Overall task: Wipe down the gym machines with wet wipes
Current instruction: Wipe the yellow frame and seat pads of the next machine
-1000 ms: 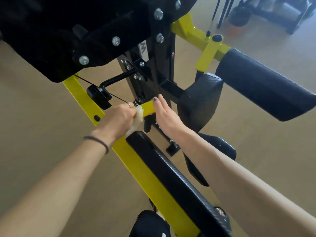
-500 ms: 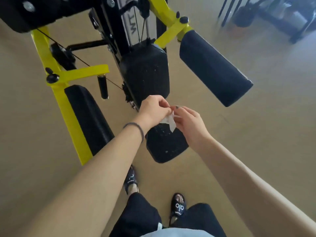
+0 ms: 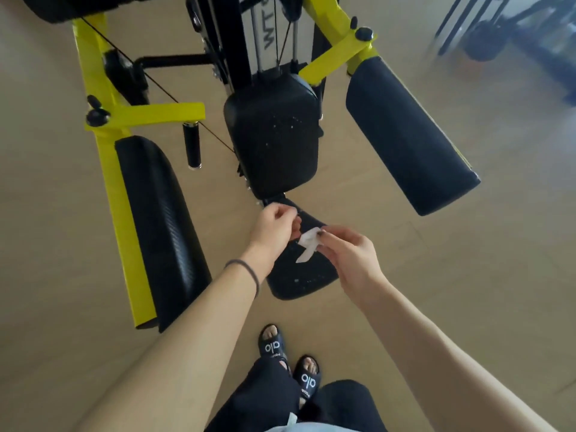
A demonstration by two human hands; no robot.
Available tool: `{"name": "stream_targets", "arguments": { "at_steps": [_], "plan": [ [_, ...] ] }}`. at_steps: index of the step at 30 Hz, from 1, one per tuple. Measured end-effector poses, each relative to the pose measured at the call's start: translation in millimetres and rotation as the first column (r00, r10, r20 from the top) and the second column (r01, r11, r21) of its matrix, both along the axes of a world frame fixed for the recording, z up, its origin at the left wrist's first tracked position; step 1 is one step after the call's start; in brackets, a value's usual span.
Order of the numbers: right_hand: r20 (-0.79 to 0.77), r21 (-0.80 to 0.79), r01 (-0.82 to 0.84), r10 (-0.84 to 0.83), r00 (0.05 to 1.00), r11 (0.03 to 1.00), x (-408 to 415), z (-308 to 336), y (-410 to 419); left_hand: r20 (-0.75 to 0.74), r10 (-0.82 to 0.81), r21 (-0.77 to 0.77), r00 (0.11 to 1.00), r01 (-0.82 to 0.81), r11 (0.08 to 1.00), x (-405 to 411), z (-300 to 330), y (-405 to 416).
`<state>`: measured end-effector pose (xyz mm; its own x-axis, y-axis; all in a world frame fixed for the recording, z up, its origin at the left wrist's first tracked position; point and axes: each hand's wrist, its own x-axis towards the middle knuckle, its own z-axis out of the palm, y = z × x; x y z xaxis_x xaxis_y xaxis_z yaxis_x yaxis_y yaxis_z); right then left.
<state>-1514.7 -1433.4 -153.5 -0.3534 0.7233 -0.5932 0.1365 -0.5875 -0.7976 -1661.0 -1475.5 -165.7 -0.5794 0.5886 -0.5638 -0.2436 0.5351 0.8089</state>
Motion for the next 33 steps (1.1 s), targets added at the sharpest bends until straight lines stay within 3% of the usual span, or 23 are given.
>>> {"name": "stream_targets", "arguments": {
  "at_steps": [2,5,7,10,13,16,20,24,27,29,31,33],
  "plan": [
    [0.131,0.191,-0.043,0.018,0.991,0.981,-24,13,19,-0.073,0.078,0.016,0.994,-0.077,0.997,-27,15,10],
    [0.233,0.520,-0.121,-0.004,0.973,0.845,-69,35,49,-0.220,0.155,0.068,0.963,-0.143,0.987,-63,38,29],
    [0.233,0.700,-0.184,0.023,0.972,0.690,-95,43,66,-0.353,0.198,0.089,0.915,-0.178,0.980,-79,50,38],
    [0.232,0.910,-0.249,0.092,0.968,0.330,-121,42,85,-0.497,0.215,0.101,0.841,-0.189,0.977,-91,59,45],
    [0.262,0.963,-0.270,0.219,0.940,0.005,-139,26,103,-0.519,0.265,0.100,0.813,-0.251,0.963,-95,54,52],
    [0.383,0.918,-0.317,0.331,0.863,-0.236,-145,7,124,-0.558,0.352,0.150,0.752,-0.326,0.934,-79,47,51],
    [0.422,0.875,-0.275,0.350,0.836,-0.399,-140,5,153,-0.466,0.406,0.313,0.786,-0.283,0.906,-50,37,64],
    [0.448,0.801,-0.221,0.311,0.838,-0.557,-139,11,181,-0.279,0.516,0.374,0.810,-0.403,0.835,-39,37,96],
    [0.519,0.744,-0.230,0.327,0.789,-0.627,-137,15,199,-0.143,0.651,0.433,0.745,-0.545,0.718,-30,39,112],
    [0.558,0.771,-0.275,0.402,0.726,-0.575,-128,21,204,-0.169,0.698,0.425,0.696,-0.587,0.689,-23,35,118],
    [0.535,0.832,-0.345,0.459,0.709,-0.435,-117,26,207,-0.213,0.721,0.416,0.659,-0.607,0.677,-17,30,125],
    [0.480,0.875,-0.441,0.485,0.731,-0.201,-113,34,210,-0.260,0.750,0.427,0.609,-0.624,0.655,-14,30,135]
  ]
}}
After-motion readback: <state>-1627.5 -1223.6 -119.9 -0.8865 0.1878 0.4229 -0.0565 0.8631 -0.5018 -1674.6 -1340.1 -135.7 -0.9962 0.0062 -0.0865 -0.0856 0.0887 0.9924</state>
